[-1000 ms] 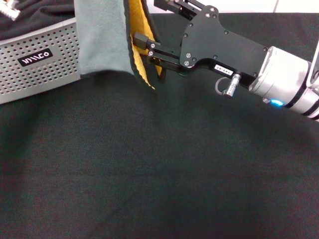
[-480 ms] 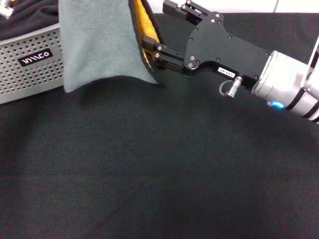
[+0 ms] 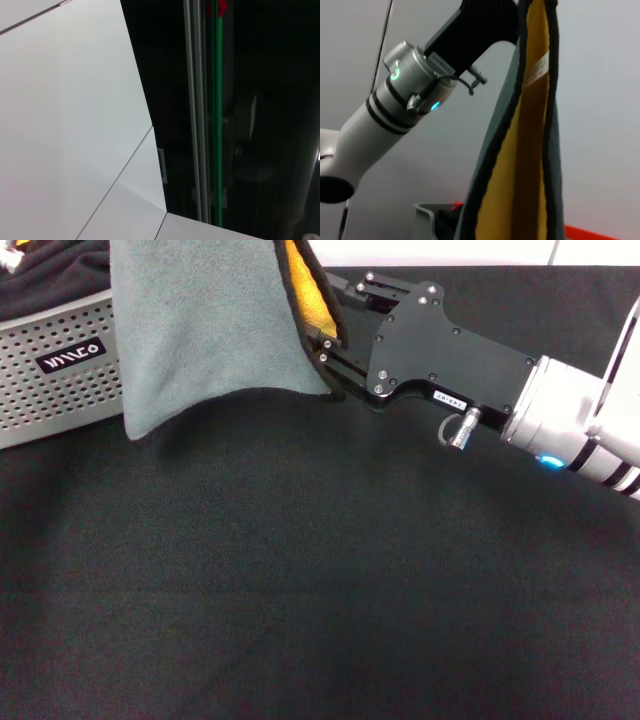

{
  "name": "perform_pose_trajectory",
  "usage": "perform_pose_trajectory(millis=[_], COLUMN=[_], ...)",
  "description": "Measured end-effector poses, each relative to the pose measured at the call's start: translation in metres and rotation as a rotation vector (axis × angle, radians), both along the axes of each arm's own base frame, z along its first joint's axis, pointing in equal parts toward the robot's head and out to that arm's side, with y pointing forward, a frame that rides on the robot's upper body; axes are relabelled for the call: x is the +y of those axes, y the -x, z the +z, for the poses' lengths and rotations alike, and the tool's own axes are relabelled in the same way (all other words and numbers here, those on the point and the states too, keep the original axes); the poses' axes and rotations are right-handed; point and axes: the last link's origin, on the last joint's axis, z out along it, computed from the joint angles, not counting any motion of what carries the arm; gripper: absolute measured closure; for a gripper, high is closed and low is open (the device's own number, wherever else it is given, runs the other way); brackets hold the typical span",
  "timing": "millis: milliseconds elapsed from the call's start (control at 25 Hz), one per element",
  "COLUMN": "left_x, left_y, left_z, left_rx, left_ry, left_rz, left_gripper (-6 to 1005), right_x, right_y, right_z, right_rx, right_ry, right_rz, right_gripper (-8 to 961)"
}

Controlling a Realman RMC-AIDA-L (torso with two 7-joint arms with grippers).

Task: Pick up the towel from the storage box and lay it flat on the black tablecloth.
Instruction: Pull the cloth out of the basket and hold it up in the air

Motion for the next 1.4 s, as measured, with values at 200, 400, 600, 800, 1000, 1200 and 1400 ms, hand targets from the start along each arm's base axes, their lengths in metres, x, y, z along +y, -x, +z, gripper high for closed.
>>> perform_pose_trajectory(millis=[200,400,600,800,1000,1200,1400], left_x=[0.000,0.000,-0.001,-0.001,-0.002,-0.002,-0.002], left_y=[0.000,0.000,0.003,0.005,0.006,0.006,0.006], left_z=[0.000,0.001,0.003,0.004,0.004,0.003,0.002], left_rx=[0.001,0.001,-0.007,-0.013,-0.013,-0.012,-0.012], left_ry=[-0.002,-0.012,-0.027,-0.032,-0.035,-0.033,-0.028], left_rz=[-0.002,0.002,0.011,0.018,0.021,0.020,0.019], left_gripper=[989,989,988,988,988,988,988], right_x=[0.000,-0.002,-0.005,-0.006,-0.010,-0.011,-0.010], right_y=[0.000,0.000,-0.002,-0.003,-0.006,-0.006,-0.006], right_z=[-0.003,-0.003,-0.004,-0.003,-0.001,0.000,-0.001], right_rx=[-0.013,-0.016,-0.016,-0.008,0.000,-0.004,-0.012], right_ry=[0.002,-0.003,-0.009,-0.008,-0.019,-0.038,-0.039], right_rz=[0.001,0.009,0.015,0.013,0.013,0.018,0.020], right_gripper=[528,564,669,761,811,859,907])
